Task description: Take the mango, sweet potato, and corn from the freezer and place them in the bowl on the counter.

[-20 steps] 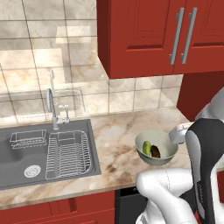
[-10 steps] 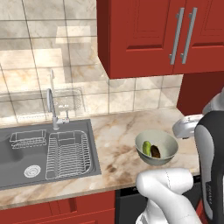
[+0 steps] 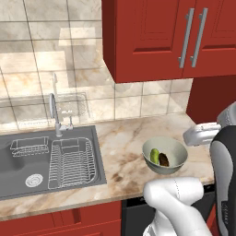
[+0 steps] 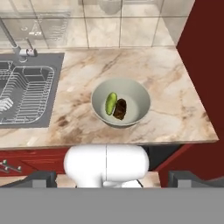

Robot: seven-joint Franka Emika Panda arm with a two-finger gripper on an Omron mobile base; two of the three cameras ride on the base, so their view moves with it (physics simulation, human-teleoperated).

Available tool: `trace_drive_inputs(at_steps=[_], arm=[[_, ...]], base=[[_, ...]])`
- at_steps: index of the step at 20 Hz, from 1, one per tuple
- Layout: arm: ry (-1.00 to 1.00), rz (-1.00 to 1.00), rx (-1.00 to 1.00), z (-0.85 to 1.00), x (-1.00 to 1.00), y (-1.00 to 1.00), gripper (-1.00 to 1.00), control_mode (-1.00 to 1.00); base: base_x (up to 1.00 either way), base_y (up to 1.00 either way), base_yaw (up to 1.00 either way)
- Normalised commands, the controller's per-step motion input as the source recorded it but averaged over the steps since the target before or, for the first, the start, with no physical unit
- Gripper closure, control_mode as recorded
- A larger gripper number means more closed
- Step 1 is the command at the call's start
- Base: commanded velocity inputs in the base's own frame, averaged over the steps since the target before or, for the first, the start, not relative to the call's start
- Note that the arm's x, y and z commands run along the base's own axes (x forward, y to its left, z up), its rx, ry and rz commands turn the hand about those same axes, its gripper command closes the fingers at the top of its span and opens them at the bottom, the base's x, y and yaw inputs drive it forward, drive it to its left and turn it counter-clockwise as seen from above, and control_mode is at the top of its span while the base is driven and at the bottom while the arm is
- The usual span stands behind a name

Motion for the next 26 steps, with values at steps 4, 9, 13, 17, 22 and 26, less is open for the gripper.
trace_drive_inputs(at_steps=[4, 9, 13, 17, 22, 26], arm=[[-0.02, 0.0, 0.0, 0.0, -0.11, 0.0, -1.0, -1.0], [0.0, 0.0, 0.0, 0.0, 0.0, 0.0, -1.0, 1.0], [0.0, 0.0, 0.0, 0.0, 0.0, 0.0, -1.0, 1.0], [0.0, 0.0, 0.0, 0.0, 0.0, 0.0, -1.0, 1.0], [0.0, 0.0, 0.0, 0.0, 0.0, 0.0, -1.0, 1.0], [0.0, 0.0, 0.0, 0.0, 0.0, 0.0, -1.0, 1.0]], base=[[0.0, 0.0, 0.0], [-0.63, 0.0, 0.0], [-1.0, 0.0, 0.0], [-1.0, -0.04, 0.0], [-0.83, -0.44, 0.0], [-0.23, -0.87, 0.0]])
